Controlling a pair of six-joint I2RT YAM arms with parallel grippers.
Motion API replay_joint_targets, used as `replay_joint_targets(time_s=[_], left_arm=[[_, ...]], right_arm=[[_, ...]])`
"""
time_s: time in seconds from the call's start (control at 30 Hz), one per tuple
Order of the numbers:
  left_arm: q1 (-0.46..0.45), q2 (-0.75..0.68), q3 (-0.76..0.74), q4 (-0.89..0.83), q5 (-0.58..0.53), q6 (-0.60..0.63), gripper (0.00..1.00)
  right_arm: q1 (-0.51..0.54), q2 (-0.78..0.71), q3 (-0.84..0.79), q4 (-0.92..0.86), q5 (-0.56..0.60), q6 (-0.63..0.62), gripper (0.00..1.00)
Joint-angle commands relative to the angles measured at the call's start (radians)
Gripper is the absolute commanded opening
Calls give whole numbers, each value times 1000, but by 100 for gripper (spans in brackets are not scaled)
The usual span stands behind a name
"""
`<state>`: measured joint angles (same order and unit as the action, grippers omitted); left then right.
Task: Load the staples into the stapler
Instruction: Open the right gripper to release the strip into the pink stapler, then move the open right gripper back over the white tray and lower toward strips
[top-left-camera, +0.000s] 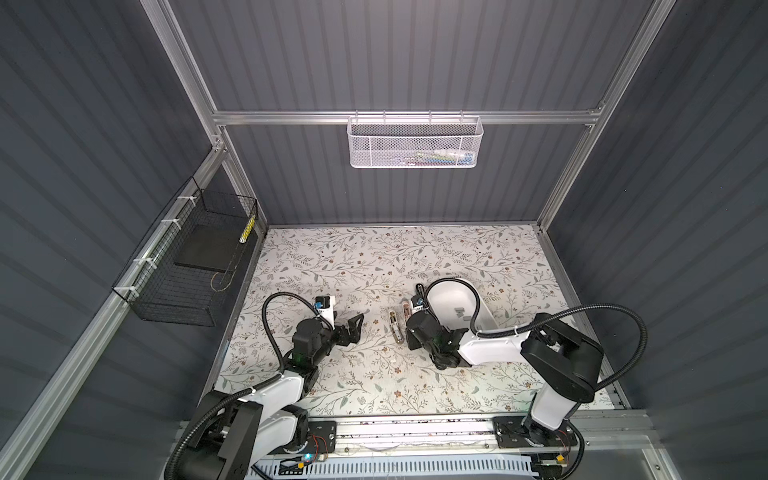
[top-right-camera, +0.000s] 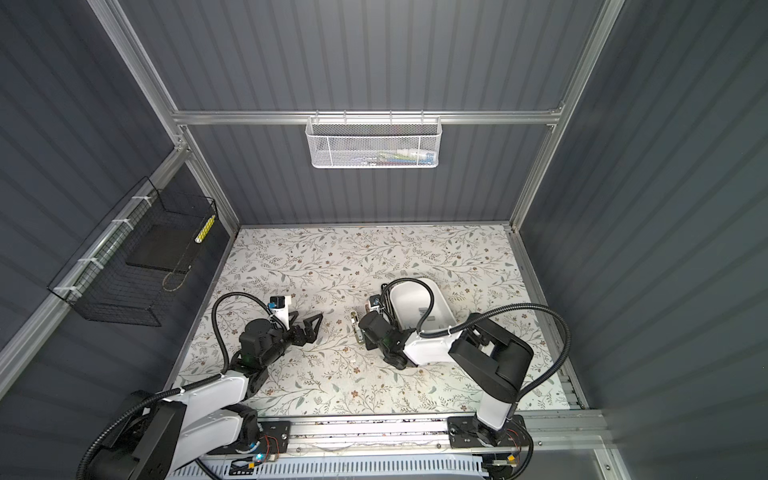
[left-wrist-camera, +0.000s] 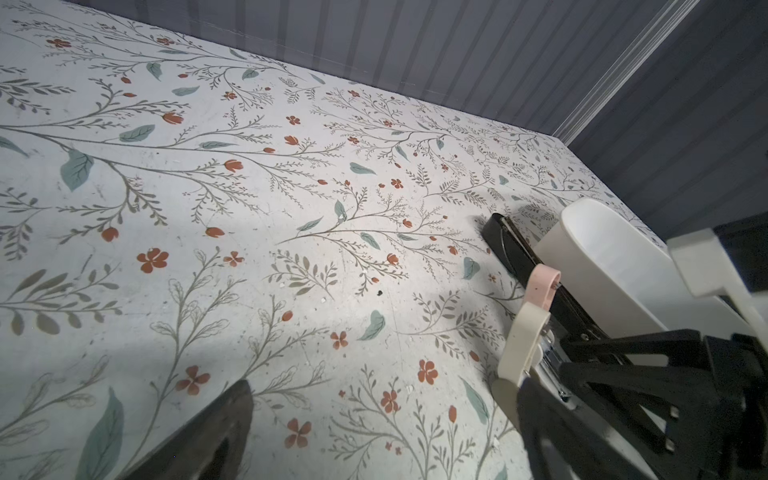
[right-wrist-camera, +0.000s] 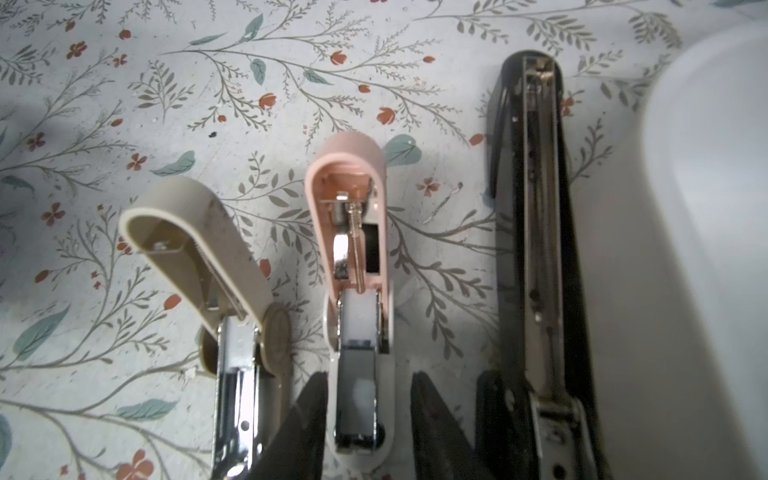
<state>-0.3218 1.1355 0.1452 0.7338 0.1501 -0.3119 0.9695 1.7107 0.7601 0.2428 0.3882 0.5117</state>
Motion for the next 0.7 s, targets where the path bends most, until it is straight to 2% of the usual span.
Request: replay_joint_targets(time_s=[0.0, 0.27, 0.4, 0.57, 0.67], left_arm=[[-6, 5, 25, -4, 2, -5, 99], [-6, 3, 26, -6, 2, -6, 99], [-6, -16, 25, -21, -20, -6, 99], [-6, -17, 44, -73, -125, -22, 99], [-6, -3, 72, -120, -203, -34, 99]], right_arm=[[6, -49, -8, -26, 12, -6, 39], [8, -166, -22, -65, 16, -4, 39], [6, -275, -32, -142, 79, 13, 39], [-44, -410, 65, -468, 221, 45, 37], [-132, -472, 128, -649, 210, 57, 35]])
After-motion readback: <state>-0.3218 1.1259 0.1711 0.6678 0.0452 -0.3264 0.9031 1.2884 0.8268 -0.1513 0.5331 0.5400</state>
